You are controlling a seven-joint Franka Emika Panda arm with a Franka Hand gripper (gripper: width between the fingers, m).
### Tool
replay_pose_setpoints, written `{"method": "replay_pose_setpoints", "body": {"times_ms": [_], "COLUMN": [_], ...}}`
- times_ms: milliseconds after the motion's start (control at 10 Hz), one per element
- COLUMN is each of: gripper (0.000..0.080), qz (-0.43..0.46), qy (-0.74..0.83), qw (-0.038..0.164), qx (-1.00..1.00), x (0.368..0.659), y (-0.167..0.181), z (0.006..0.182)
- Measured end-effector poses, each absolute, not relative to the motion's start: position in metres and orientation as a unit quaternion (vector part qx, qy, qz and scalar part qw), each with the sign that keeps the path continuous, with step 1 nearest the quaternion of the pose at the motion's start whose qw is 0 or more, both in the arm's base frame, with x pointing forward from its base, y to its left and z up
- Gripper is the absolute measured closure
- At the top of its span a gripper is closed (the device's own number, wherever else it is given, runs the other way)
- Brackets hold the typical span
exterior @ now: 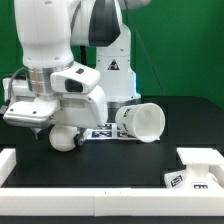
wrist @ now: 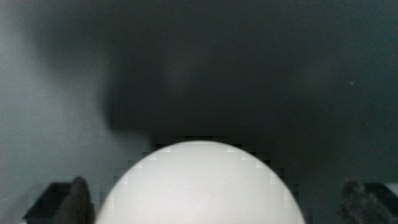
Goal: Assemble lamp
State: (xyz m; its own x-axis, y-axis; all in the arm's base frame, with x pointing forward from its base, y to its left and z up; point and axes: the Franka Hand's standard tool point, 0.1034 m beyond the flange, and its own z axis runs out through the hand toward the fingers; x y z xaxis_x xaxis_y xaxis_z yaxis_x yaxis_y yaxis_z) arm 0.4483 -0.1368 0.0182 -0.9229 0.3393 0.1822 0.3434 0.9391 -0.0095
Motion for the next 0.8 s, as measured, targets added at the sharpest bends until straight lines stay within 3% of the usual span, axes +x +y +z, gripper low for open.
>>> {"method": "replay_pose_setpoints", "body": {"times_ms": [500, 800], "gripper": [0.01, 0.01], "qz": [-0.011, -0.005], "qy": [-0.98, -0.98], "qw": [0.091, 0.077], "qx": [-0.174, -0.184], "x": [0.448, 0.461], "y": [-0.137, -0.133], "z": [0.018, 0.034]}}
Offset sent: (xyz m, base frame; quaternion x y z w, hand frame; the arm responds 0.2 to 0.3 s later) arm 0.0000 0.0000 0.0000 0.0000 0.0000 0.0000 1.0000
